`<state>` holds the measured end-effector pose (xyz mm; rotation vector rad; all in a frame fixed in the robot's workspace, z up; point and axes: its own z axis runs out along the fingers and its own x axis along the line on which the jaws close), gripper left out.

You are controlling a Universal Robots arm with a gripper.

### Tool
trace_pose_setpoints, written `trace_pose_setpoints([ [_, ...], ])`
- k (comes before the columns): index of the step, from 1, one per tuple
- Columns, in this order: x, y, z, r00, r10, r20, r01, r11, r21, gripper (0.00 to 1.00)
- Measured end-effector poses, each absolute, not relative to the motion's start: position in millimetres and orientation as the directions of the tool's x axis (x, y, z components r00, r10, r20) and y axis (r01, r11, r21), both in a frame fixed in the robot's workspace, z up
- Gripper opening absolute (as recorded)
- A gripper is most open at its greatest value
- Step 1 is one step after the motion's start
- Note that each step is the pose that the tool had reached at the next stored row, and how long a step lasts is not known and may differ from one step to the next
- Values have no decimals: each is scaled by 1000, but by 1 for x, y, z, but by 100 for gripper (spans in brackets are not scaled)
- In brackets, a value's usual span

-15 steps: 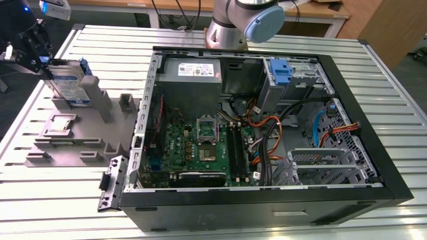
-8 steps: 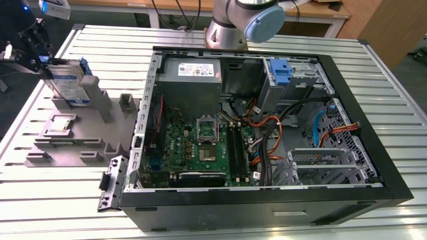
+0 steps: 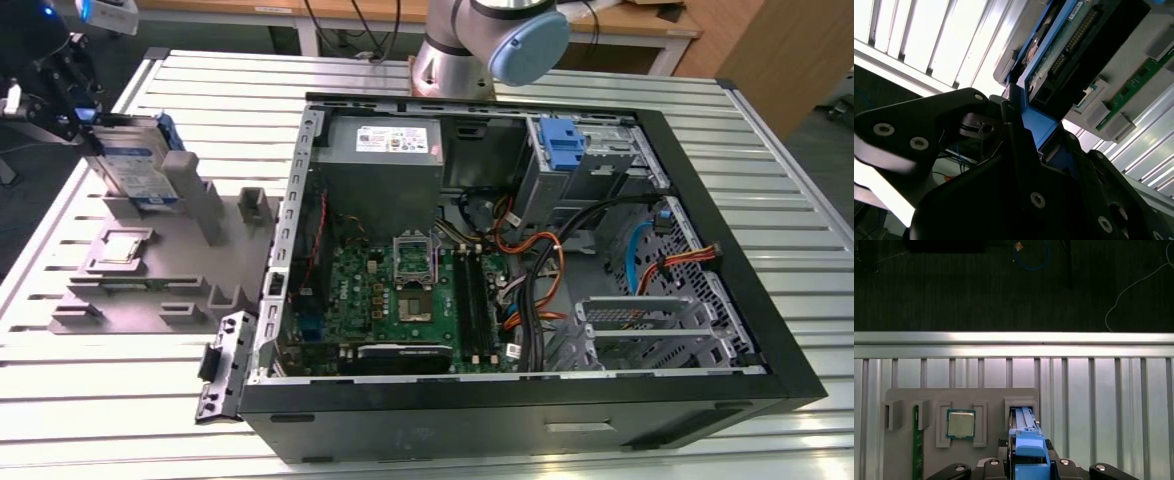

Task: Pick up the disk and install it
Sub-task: 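Pick up the disk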

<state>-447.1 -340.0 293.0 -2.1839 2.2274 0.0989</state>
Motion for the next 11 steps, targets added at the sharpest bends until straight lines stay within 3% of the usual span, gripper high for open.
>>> trace_pose_setpoints([
  [11, -447, -340, 297, -21, -998, -59, -999, 19, 31, 37],
])
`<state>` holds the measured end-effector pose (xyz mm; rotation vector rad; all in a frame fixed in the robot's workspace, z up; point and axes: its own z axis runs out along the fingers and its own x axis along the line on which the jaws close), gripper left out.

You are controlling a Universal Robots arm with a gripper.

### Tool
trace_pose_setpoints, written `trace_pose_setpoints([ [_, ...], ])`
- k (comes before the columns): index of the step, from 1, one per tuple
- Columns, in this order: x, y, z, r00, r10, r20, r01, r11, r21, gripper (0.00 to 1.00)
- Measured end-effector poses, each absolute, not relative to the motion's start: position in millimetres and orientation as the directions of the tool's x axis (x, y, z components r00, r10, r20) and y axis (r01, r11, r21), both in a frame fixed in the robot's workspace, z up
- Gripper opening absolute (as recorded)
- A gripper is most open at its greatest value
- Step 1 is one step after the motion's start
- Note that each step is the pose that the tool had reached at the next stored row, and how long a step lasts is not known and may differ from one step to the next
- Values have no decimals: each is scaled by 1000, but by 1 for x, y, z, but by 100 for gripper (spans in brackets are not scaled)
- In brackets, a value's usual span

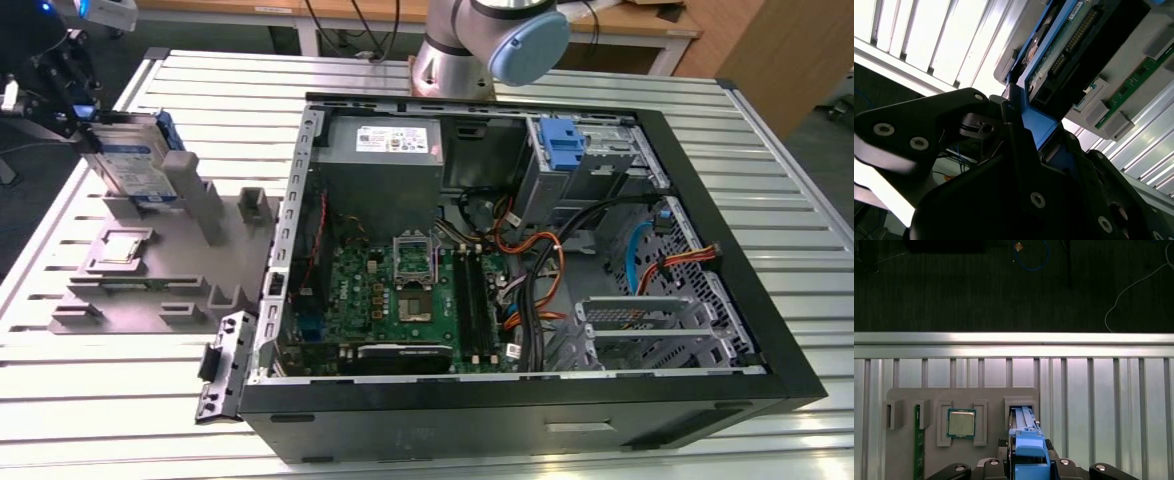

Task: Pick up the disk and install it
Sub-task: 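Pick up the disk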

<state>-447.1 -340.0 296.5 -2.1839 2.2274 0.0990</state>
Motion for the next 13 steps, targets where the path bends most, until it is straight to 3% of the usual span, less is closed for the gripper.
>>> trace_pose_setpoints([
  [13, -447, -340, 305, -21, -998, -59, -999, 19, 31, 37],
])
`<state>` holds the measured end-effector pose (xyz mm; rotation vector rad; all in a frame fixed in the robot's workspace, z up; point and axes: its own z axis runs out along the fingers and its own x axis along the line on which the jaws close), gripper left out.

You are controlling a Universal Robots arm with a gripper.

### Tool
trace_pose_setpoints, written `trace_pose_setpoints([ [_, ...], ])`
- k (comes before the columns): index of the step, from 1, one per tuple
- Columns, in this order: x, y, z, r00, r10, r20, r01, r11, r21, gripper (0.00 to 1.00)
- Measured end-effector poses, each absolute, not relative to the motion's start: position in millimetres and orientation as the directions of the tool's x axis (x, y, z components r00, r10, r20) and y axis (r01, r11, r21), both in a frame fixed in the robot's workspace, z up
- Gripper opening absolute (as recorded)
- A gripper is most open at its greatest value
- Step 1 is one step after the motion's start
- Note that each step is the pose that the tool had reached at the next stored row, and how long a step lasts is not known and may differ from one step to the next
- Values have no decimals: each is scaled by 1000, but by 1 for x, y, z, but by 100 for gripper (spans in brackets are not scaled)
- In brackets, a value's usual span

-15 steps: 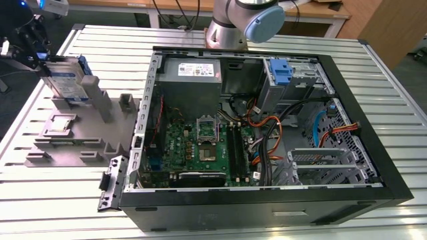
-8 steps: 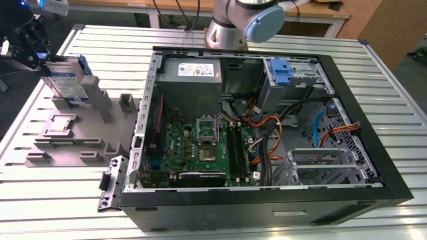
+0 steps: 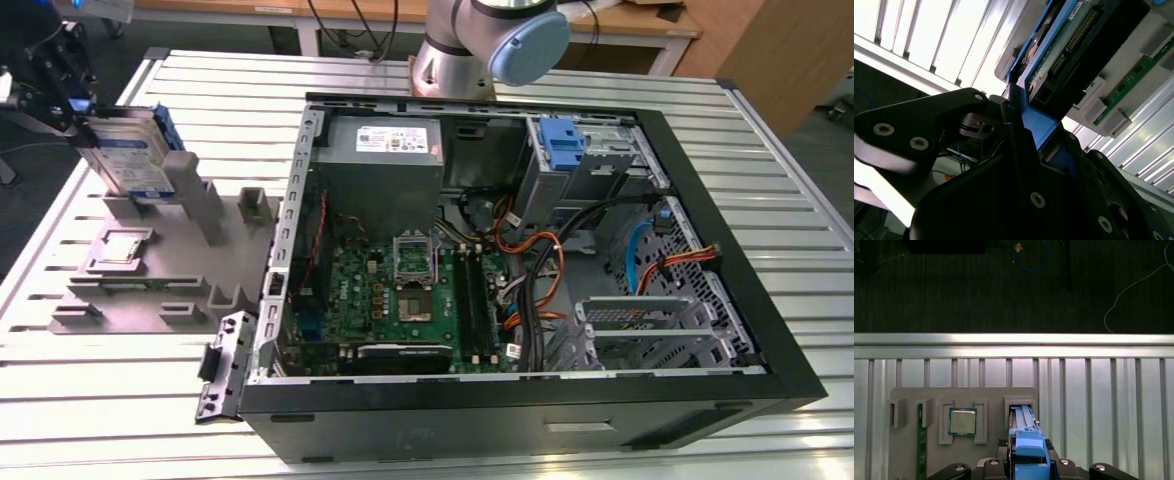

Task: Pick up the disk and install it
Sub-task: 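Pick up the disk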

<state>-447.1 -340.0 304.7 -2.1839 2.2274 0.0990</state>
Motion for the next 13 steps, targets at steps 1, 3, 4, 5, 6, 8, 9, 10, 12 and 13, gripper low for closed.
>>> trace_pose_setpoints([
  [1, -447, -340, 305, -21, -998, -59, -999, 19, 31, 37],
  [3, -447, -340, 305, -21, -998, -59, -999, 19, 31, 37],
  [4, -447, -340, 305, -21, -998, -59, -999, 19, 31, 37],
  [5, -447, -340, 306, -21, -998, -59, -999, 19, 31, 37],
  [6, -447, -340, 306, -21, -998, -59, -999, 19, 31, 37],
  [8, -447, -340, 306, -21, -998, -59, -999, 19, 31, 37],
  [9, -447, -340, 307, -21, -998, -59, -999, 19, 31, 37],
  [10, -447, -340, 307, -21, -998, -59, -999, 19, 31, 37],
  [12, -447, -340, 308, -21, -998, -59, -999, 19, 31, 37],
  [13, -447, -340, 308, -21, -998, -59, -999, 19, 31, 37],
])
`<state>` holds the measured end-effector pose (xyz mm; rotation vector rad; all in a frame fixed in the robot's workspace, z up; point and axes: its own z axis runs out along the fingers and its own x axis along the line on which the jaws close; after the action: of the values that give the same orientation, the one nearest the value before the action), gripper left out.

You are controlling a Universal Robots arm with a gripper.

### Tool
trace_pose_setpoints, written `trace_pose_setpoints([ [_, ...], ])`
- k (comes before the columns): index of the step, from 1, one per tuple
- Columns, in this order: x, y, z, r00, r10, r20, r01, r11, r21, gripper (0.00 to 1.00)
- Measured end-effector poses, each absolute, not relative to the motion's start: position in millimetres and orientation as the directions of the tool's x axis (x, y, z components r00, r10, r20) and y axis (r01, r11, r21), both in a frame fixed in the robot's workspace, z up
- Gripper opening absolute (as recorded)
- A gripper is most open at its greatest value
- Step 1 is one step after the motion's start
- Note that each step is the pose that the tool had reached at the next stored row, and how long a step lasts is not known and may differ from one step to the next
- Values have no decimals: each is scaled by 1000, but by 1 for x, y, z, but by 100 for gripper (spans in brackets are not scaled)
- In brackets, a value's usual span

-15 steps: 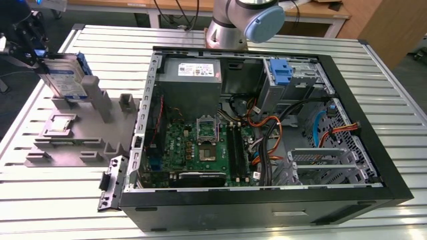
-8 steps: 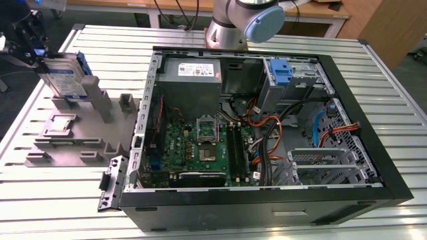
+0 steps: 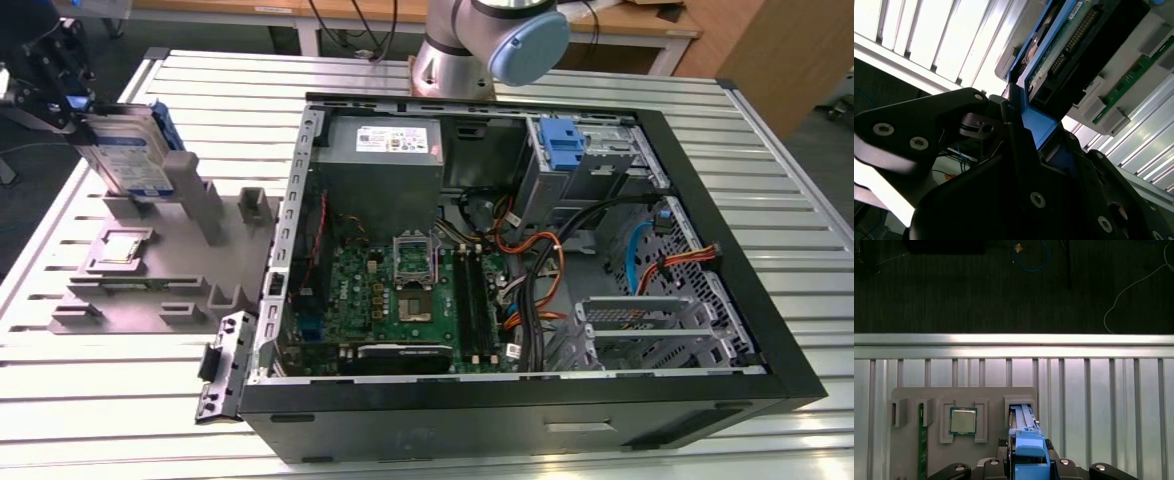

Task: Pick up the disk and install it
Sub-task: 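Pick up the disk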

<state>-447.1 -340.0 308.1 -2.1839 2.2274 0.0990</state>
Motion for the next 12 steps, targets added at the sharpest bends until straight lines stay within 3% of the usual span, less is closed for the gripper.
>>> trace_pose_setpoints([
  [12, -447, -340, 311, -21, -998, -59, -999, 19, 31, 37],
])
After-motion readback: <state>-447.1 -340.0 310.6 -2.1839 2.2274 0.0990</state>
